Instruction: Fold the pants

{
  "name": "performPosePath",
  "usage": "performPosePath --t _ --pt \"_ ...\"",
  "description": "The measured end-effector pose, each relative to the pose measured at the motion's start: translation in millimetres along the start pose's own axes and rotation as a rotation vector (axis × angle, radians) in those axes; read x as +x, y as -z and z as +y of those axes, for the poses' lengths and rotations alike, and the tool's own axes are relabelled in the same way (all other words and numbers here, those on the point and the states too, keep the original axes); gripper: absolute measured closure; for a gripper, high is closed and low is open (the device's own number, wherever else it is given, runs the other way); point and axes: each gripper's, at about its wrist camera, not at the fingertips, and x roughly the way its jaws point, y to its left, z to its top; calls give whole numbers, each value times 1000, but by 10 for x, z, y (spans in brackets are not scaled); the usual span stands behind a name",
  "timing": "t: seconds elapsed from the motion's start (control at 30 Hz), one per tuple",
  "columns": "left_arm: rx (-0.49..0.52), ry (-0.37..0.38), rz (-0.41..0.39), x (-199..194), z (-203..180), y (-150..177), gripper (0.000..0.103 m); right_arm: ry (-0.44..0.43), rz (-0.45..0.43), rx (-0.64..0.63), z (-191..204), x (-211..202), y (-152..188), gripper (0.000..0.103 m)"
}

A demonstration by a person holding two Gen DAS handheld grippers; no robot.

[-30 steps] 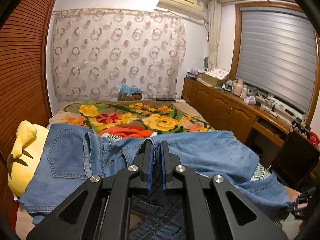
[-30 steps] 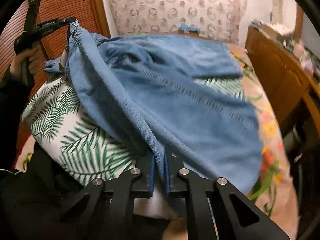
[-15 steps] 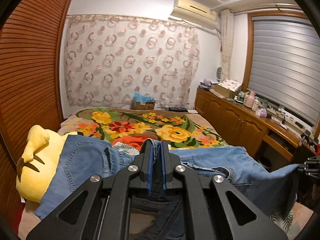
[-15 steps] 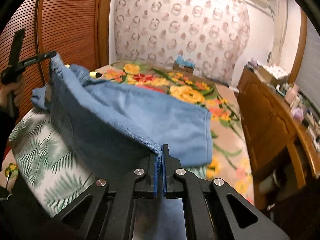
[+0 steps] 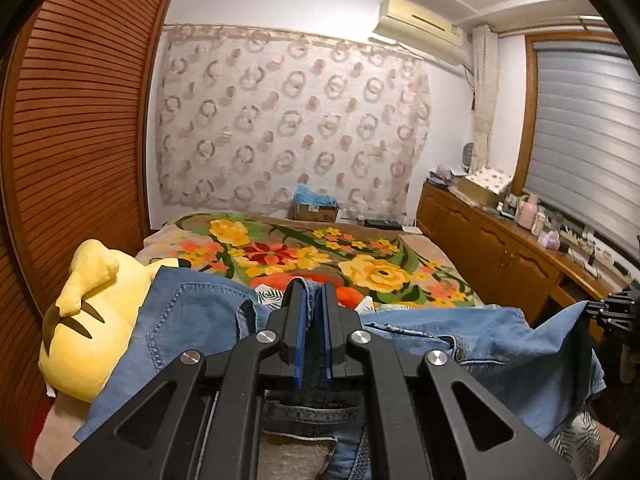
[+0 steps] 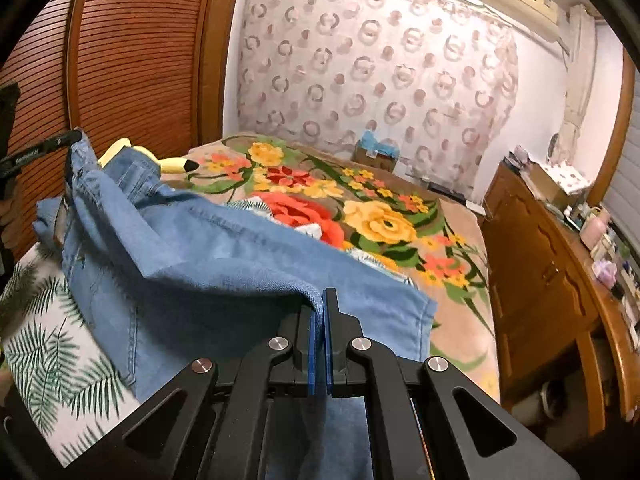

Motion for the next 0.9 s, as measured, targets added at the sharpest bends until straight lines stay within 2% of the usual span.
performPosePath --t 0.2,0.47,0.67,0.9 --pt "-16 -20 -14 123 84 -68 95 26 -54 24 -94 103 -138 100" --pt "-17 -63 26 472 240 -82 95 42 -75 -10 19 561 -214 100" --pt "-13 -84 70 708 340 -44 95 52 -47 -22 53 968 -217 100" --pt "7 -93 142 931 351 78 95 47 38 -23 87 1457 -26 100"
